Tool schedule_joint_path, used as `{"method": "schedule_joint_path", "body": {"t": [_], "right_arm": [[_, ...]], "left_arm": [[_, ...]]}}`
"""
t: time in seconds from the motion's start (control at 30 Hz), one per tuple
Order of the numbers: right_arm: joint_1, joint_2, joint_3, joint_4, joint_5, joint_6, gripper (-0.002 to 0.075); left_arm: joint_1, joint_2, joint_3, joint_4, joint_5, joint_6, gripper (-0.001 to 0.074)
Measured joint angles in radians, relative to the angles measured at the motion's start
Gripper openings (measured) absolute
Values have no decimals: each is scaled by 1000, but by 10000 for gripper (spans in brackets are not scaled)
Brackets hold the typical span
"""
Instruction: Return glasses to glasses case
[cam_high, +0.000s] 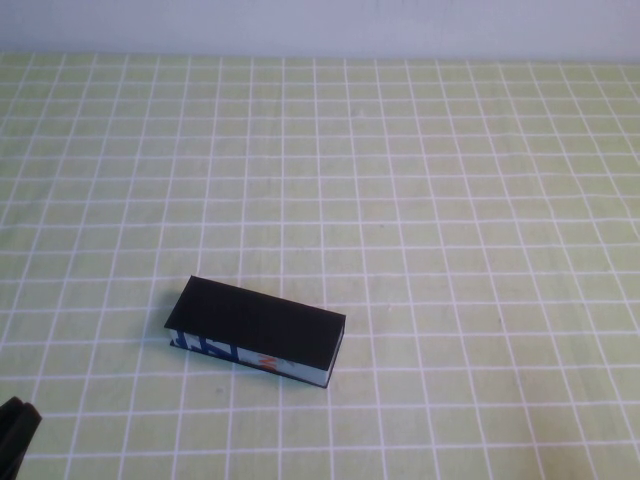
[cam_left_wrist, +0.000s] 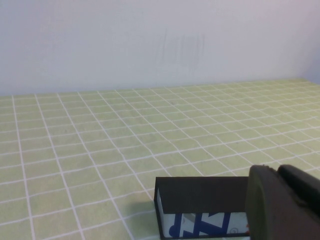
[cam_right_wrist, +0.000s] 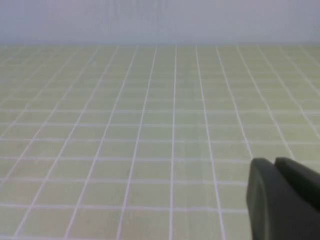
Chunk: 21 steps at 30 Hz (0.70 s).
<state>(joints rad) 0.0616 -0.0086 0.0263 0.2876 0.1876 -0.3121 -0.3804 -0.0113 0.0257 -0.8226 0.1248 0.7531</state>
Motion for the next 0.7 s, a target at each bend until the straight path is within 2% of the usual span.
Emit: {"method": "schedule_joint_path", "body": {"t": [0.17, 0.7], "right_arm": [[0, 0, 0, -139, 138, 173, -11], [0, 0, 0, -160, 160, 181, -11]], "left_arm": [[0, 0, 0, 0, 0, 0, -2], [0, 0, 0, 0, 0, -2, -2]]}}
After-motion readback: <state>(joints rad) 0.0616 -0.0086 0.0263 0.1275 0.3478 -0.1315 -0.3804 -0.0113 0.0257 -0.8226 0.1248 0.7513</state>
